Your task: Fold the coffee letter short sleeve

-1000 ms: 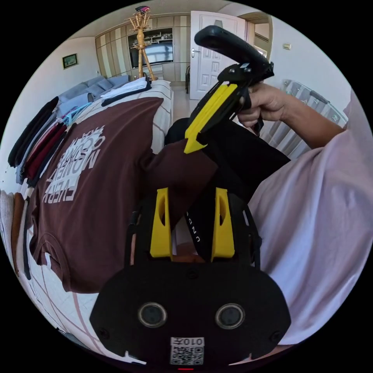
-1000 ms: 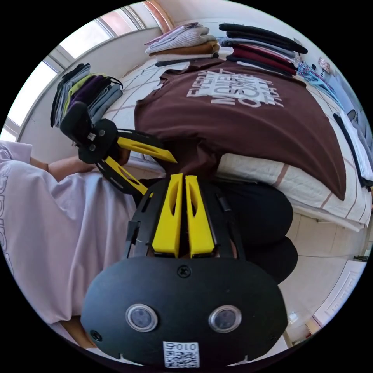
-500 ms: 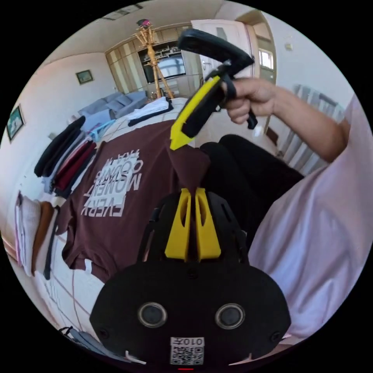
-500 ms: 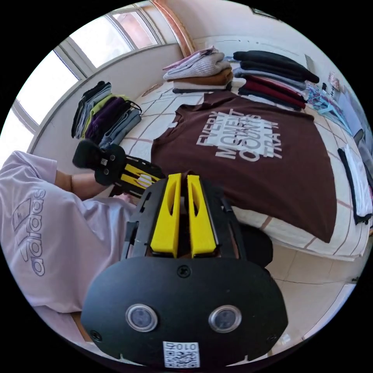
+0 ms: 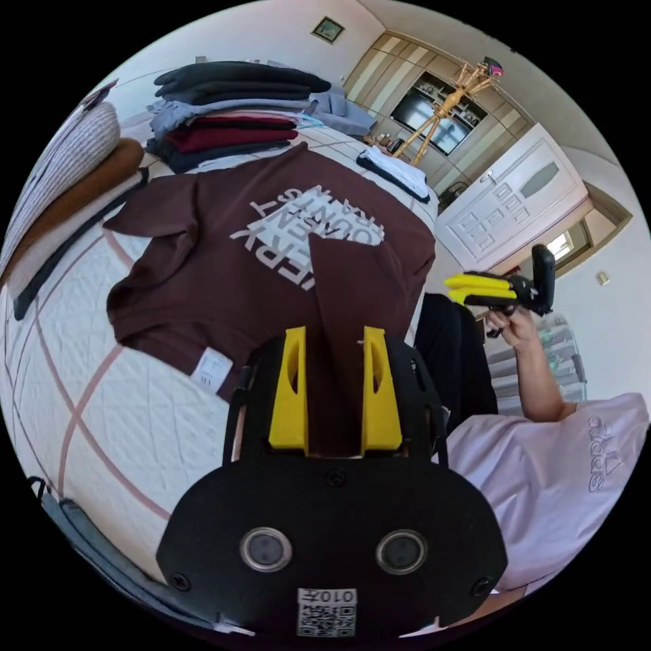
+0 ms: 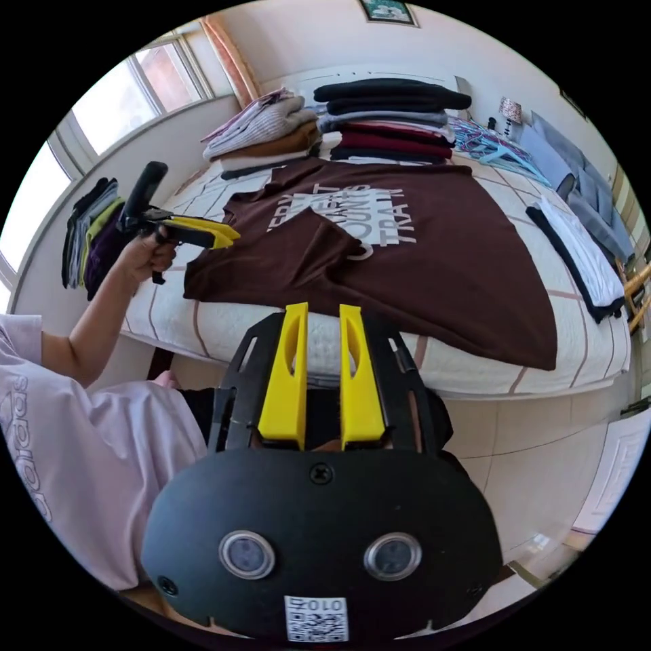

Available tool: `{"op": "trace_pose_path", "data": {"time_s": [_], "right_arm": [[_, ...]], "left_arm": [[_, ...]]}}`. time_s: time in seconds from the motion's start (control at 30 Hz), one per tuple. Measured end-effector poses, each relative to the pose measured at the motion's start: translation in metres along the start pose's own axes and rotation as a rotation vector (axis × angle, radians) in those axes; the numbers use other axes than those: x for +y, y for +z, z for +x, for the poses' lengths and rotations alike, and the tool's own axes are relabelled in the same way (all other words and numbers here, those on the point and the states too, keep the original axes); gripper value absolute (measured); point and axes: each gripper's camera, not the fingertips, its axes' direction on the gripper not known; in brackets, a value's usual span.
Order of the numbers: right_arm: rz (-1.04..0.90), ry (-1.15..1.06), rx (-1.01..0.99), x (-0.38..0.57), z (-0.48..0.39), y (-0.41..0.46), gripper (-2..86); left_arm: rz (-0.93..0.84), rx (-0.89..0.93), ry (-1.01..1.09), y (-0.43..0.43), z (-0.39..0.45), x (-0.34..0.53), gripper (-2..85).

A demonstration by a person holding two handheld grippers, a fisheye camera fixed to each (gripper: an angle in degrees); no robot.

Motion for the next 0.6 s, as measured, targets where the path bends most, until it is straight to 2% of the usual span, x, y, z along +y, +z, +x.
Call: {"op": "trace_pose_path", "data": {"time_s": [0.23,0.4,0.53,0.6], "right_arm": [[0.008,-0.162,0.102,-0.045,-0.006,0.024,9.4],[-0.102,-0.258,0.071,-0.069,0.007,0.049,7.6],[-0.079,-0.231,0.073,-0.070,0.021,0.045,3.5],[-0.121,-0.234,0.006,-0.072,0.029,0.036,2.4]], "left_arm": [[-0.004,-0.192,0.064,-0.004,0.062,0.056,12.1],[0.005,-0.146,0.079,-0.001,0.074,0.051,10.1],[-0.033,-0.161,0.121,0.003,0.085,0.041,4.7],[-0.040,-0.123,0.152,-0.002,0.089,0.040,2.5]]}}
